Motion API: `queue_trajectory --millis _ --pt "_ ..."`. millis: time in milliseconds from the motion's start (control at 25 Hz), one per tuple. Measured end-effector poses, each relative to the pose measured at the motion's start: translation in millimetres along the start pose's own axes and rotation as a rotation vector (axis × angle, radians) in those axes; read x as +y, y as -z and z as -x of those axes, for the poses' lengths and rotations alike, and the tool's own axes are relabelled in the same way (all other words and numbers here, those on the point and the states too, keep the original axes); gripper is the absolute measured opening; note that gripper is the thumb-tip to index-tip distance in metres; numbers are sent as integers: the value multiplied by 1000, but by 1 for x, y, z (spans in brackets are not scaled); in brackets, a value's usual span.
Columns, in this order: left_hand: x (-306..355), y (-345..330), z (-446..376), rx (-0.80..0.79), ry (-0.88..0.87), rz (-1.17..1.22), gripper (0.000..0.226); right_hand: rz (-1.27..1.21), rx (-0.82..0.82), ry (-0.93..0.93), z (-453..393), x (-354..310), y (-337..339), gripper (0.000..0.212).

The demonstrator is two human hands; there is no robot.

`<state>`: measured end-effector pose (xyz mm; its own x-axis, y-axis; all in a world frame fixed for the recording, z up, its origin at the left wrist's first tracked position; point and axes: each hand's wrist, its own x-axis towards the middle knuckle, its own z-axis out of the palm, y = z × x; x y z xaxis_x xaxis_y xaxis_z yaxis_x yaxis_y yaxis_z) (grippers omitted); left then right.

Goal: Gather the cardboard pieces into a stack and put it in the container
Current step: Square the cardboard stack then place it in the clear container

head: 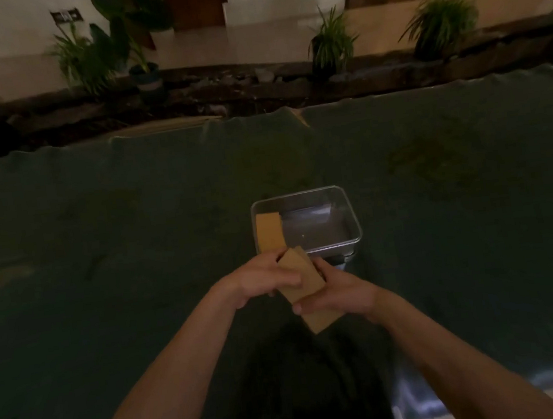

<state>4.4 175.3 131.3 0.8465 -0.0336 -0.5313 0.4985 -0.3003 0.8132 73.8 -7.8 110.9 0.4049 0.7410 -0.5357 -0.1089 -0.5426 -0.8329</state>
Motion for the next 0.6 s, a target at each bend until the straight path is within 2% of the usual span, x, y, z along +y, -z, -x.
queue_trajectory --millis 120,280,400,480,600 --pt "28 -10 -34 31 106 106 55 -128 84 12 3 10 34 89" --pt "61 -65 -84 265 126 490 61 -344 183 -20 2 23 89 89" --pt "87 -106 -114 470 146 765 42 -370 171 11 -1 24 118 91" --pt "101 -118 -127 573 171 791 30 -388 149 40 -3 28 131 91" --pt "112 -120 -138 620 157 717 35 -454 95 -20 -11 27 143 80"
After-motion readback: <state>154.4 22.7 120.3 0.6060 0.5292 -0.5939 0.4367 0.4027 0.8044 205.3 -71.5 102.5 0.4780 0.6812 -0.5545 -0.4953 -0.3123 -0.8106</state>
